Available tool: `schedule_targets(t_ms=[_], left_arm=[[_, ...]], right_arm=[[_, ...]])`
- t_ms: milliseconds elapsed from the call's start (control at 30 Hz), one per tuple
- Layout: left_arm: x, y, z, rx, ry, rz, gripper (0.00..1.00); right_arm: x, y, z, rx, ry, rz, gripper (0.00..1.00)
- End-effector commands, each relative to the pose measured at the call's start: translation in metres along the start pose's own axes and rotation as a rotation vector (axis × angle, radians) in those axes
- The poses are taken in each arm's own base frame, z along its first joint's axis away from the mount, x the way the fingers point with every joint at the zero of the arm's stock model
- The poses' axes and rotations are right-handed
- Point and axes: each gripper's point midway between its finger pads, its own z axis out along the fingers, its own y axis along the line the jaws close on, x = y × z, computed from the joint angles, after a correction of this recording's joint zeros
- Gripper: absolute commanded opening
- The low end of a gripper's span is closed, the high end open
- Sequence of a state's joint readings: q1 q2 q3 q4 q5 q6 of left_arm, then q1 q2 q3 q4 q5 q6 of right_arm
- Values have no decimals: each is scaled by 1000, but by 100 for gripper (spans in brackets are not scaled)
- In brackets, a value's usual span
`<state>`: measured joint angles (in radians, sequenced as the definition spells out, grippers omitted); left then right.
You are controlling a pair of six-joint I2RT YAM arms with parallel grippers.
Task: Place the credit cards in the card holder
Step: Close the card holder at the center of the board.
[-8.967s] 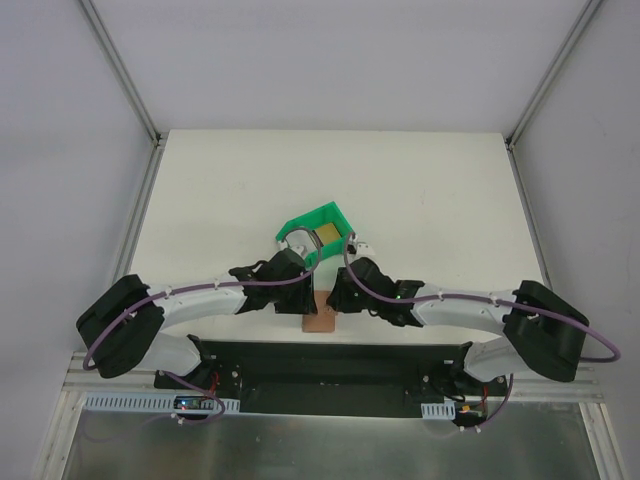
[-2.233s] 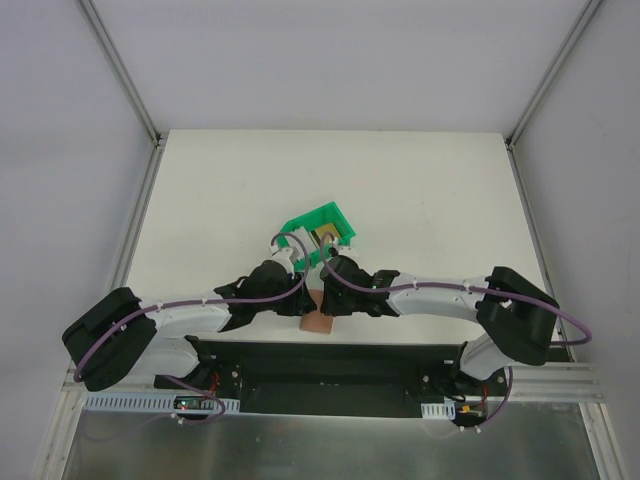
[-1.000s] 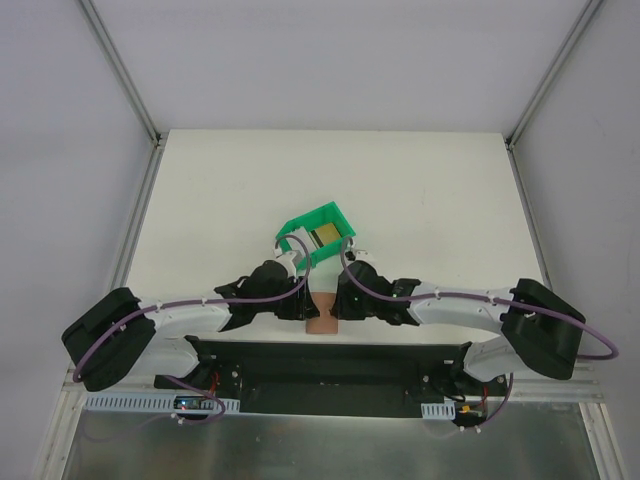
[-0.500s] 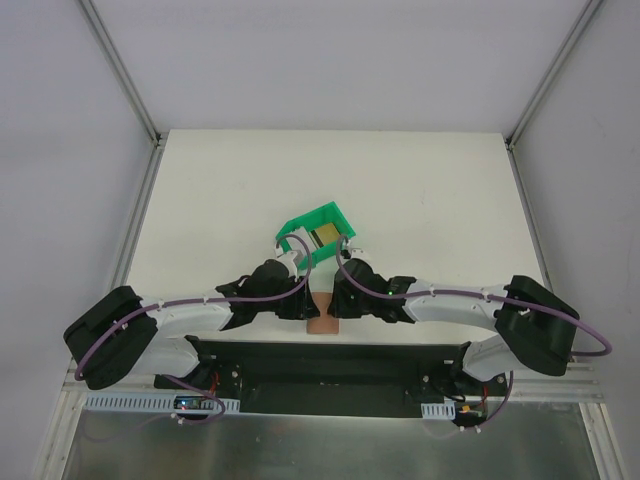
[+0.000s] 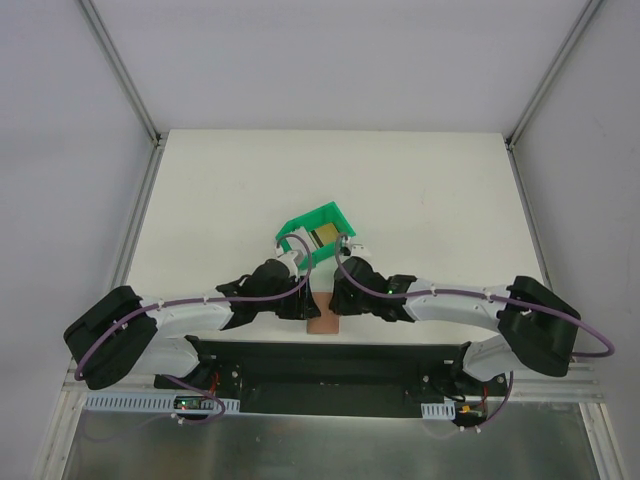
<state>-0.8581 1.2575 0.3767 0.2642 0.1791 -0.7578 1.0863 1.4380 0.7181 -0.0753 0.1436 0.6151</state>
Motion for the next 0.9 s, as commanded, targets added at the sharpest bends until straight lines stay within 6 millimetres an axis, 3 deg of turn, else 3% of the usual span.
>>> schedule_targets(t_ms=[0,133,267,667,867], left_arm=[[17,23,-2,-105,61,4,46],[18,24,-7,-110,62,4,47],[19,27,-7,-120,63,3,47],[16,23,-4,-116,65,7,49],[19,27,-4,-129,74,10,48]], right_arm=[[-27,0,-16,2,-138,22,22],[-24,-9,-18,9,-152,47,22],[-10,-5,-11,-26,-106,67,20],[-3,14,-1,-86,-50,80,20],[-4,7,-8,-62,-71,73,20]])
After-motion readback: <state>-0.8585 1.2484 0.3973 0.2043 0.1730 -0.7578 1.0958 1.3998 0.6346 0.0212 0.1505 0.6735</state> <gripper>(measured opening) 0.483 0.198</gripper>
